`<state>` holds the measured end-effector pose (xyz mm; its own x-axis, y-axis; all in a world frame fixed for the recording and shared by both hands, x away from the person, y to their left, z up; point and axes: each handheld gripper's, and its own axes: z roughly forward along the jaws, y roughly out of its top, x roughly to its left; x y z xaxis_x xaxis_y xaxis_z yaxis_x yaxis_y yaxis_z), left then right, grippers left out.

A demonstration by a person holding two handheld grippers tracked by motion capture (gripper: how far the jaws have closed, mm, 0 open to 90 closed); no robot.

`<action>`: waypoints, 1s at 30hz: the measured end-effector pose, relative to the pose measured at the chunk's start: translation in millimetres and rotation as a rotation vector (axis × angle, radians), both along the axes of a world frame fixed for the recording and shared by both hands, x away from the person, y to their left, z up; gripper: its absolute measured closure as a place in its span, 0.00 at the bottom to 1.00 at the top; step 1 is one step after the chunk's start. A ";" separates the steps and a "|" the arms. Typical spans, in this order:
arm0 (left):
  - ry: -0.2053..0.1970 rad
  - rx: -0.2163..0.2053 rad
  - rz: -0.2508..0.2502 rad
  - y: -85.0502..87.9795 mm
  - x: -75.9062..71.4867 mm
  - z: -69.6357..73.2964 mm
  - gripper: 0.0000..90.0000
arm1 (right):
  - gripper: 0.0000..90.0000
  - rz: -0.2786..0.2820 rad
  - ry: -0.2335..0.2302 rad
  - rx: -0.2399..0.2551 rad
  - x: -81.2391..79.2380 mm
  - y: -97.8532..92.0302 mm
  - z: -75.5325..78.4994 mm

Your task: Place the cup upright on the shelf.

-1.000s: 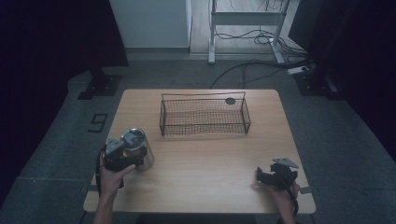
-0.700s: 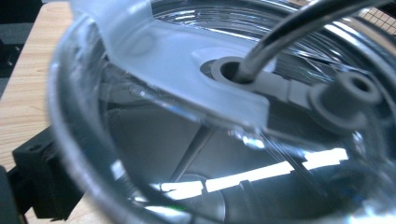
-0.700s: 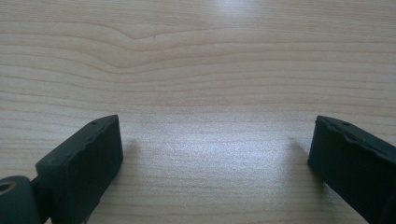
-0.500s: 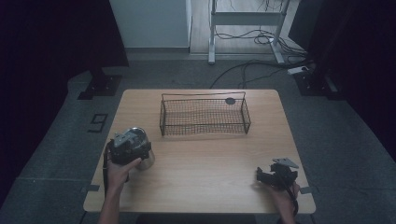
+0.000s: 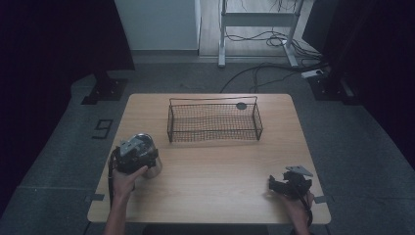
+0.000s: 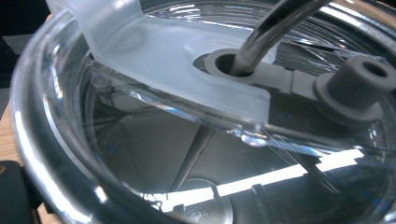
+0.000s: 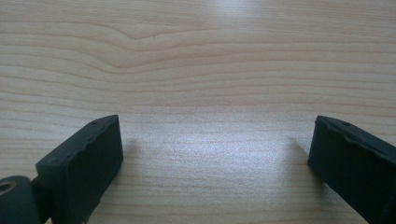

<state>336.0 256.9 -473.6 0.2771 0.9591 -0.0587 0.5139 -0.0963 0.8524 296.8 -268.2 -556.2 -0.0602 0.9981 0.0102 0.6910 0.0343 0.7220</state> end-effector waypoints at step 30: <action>-0.031 -0.027 -0.001 0.9 -6.5 7.2 0.04 | 0.03 0.001 0.000 0.001 0.0 -0.1 0.0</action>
